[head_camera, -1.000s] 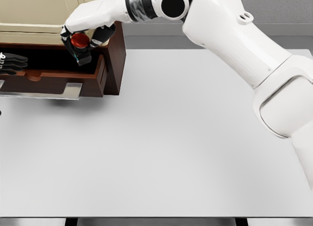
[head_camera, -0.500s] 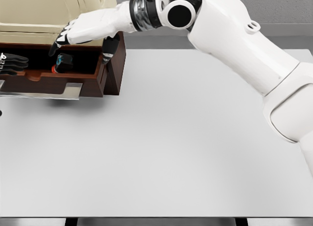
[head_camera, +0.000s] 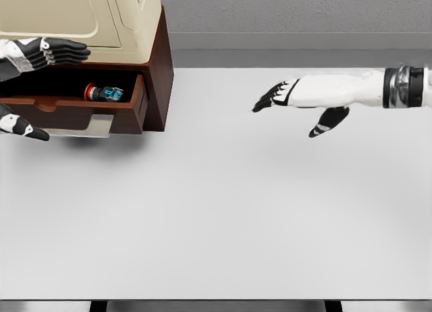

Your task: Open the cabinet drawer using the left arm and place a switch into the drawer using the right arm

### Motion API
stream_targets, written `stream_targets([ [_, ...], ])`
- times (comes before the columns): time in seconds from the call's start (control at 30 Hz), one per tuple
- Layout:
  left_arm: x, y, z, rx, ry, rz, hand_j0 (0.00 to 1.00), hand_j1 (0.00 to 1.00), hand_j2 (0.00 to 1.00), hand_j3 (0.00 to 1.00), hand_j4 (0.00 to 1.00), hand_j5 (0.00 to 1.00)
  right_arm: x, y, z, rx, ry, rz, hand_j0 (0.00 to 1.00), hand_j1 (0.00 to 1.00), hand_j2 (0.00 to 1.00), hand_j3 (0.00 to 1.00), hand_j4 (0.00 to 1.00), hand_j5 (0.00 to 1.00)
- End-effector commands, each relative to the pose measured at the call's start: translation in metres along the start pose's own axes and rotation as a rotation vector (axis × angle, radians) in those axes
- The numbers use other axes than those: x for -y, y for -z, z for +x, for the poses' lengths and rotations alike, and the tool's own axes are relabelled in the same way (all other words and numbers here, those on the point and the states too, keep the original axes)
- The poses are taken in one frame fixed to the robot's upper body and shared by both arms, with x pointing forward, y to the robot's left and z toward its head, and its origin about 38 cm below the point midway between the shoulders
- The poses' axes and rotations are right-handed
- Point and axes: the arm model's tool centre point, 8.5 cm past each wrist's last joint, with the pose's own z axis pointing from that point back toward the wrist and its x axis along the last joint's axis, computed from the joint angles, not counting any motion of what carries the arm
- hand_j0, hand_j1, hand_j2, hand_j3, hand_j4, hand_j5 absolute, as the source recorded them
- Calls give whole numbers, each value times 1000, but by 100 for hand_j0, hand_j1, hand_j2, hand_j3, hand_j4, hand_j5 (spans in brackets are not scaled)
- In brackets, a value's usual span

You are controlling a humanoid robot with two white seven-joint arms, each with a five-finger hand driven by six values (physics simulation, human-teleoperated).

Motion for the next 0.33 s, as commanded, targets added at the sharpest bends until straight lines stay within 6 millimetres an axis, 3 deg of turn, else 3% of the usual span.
stream_targets([
  [0.0,11,28,0,142,-3,-15,100,100,100,100,100,100,-6,-27,-21,-84,46,-11,100,100,100,100,100,100],
  [0.07,18,42,-2,182,-19,-28,100,100,100,100,100,100,-7,-41,-37,-139,74,-32,100,100,100,100,100,100],
  [0.13,24,54,-4,210,-24,-42,100,100,100,100,100,100,-33,-47,-59,-199,160,-28,100,100,100,100,100,100],
  [0.23,37,79,-6,272,-37,-68,100,100,100,100,100,100,-58,-36,-59,-180,217,-39,100,100,100,100,100,100],
  [0.3,42,88,-6,295,-40,-77,100,100,100,100,100,100,-59,-34,-58,-174,222,-44,100,100,100,100,100,100],
])
